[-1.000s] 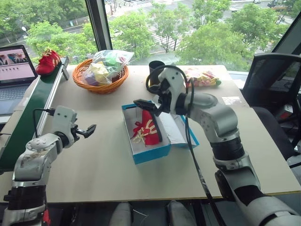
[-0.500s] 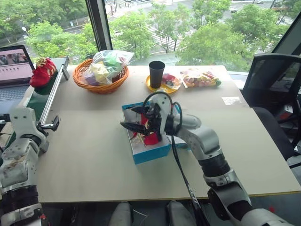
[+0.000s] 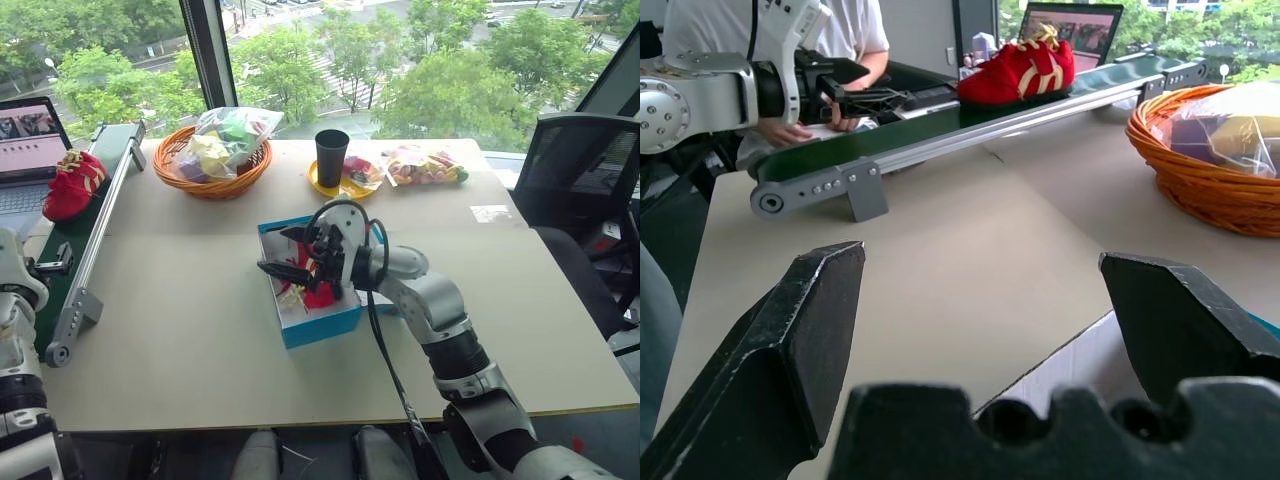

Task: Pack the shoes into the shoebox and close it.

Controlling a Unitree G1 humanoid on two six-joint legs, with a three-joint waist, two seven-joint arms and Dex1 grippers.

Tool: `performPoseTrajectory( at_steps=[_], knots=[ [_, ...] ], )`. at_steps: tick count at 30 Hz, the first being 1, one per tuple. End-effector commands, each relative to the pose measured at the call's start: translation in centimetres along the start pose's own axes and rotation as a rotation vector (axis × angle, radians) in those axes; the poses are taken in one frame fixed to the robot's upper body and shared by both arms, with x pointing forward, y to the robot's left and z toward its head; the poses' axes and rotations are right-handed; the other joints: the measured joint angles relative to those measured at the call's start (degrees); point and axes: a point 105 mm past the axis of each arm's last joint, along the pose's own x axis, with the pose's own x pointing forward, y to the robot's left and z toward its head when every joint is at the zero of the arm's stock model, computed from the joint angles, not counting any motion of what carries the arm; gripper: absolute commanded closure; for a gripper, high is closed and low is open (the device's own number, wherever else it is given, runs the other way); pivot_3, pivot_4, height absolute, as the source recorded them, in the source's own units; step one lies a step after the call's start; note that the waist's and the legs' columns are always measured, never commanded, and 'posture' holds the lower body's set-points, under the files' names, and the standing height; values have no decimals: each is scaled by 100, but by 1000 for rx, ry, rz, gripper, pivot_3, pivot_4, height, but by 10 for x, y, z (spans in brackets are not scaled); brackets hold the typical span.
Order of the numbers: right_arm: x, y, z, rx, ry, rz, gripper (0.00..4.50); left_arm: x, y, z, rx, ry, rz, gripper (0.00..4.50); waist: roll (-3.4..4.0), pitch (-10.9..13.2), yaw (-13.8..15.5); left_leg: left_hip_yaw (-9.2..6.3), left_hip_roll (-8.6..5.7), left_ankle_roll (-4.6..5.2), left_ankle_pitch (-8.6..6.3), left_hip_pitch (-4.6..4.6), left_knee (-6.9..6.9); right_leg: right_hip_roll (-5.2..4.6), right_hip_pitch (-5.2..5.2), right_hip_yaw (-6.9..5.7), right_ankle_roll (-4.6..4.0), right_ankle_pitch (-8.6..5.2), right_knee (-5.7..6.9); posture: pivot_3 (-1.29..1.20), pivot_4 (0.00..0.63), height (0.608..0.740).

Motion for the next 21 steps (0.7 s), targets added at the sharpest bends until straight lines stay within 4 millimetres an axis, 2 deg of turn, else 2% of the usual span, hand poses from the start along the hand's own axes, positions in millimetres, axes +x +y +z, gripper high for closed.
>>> performPoseTrajectory(
  at_steps=[1, 8, 13, 15, 19, 21],
  knots=[
    [-1, 2, 16, -43, -46, -5, 55, 9, 6, 21, 75, -27, -28, 0, -1, 0, 7, 0, -1, 0, 0, -1, 1, -1, 0, -1, 0, 0, 2, 0, 150, 740],
    [-3, -2, 11, -45, -31, -37, 55, 21, 13, 29, 147, 88, -52, 0, -10, 0, -22, 1, -1, -1, 0, -2, 2, 1, -2, -2, 1, 0, 5, 0, 150, 740],
    [-6, -6, 10, -52, -19, -42, 55, 20, 35, 39, 135, 117, 31, 0, -13, 2, -52, 3, 1, -1, 0, -3, 0, 2, -8, -2, 1, -1, 9, 0, 150, 740],
    [-7, -7, 10, -50, -17, -45, 55, 18, 37, 36, 125, 132, 35, 0, -13, 2, -54, 3, 2, -1, 0, -3, 0, 2, -8, -2, 2, -1, 9, 0, 150, 740],
    [-9, -8, 9, -54, -4, -48, 55, 14, 39, 15, 130, 196, 22, 0, -14, 2, -42, 3, 1, -1, 0, -2, 1, 0, -7, -2, 2, -1, 11, 0, 150, 740],
    [-9, -9, 10, -59, -1, -44, 55, 11, 32, 3, 77, 228, -31, 0, -14, 2, -36, 3, 2, -1, 0, -3, 1, 1, -7, -2, 2, -1, 11, 0, 150, 740]
  ],
)
